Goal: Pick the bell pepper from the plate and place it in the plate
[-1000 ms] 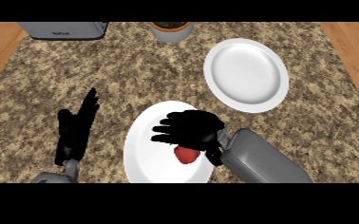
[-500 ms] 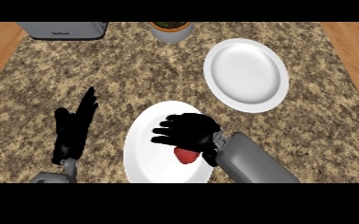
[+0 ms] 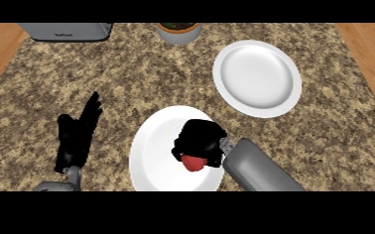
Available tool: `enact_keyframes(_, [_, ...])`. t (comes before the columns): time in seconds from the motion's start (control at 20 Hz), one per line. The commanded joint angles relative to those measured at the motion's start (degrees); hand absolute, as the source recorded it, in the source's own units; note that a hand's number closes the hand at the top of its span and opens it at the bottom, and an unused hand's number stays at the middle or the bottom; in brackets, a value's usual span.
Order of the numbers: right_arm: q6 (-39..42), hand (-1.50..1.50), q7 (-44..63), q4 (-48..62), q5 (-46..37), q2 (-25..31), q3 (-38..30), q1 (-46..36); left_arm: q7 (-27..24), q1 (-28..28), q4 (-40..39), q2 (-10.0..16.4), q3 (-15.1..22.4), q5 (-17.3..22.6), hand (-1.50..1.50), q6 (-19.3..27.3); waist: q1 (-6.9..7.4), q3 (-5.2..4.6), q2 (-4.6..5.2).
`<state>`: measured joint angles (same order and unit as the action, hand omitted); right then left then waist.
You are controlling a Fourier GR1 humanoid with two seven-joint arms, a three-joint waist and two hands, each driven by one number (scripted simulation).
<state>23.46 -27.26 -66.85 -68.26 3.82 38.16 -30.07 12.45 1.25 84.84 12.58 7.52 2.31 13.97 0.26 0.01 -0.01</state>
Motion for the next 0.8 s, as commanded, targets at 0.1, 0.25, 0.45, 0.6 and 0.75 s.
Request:
enact_keyframes(0.1, [-2.51,1.5,-2.96,0.92,-4.41,-2.23,-2.46,0.19,1.01,-1.73,1.96,-1.66,-0.26,-1.93,0.0,-0.76,-0.01,0.0,-0.01])
enact_keyframes(0.25, [-3.75,1.5,-1.7,-3.67,-4.04,-1.32,-4.49,0.57,-1.09,-1.31,-0.5,-1.02,-1.64,-1.39,0.0,-1.7,-0.22,-0.01,-0.08])
enact_keyframes(0.45, [-6.27,1.5,5.53,1.94,0.87,-3.73,-13.1,4.12,1.84,1.14,0.92,-0.89,-2.03,-0.7,0.0,-1.34,-0.37,0.03,-0.04])
enact_keyframes(0.6, [-7.99,1.5,9.05,0.27,3.37,-3.77,-18.7,7.07,1.25,2.59,-1.96,-0.07,-3.34,-0.11,0.0,-2.49,-1.02,0.0,0.04])
enact_keyframes(0.75, [-10.89,1.5,12.64,-6.28,4.84,-3.79,-21.48,5.74,1.93,-0.29,1.47,-2.11,-0.35,-3.05,0.0,0.21,-0.69,0.03,-0.2])
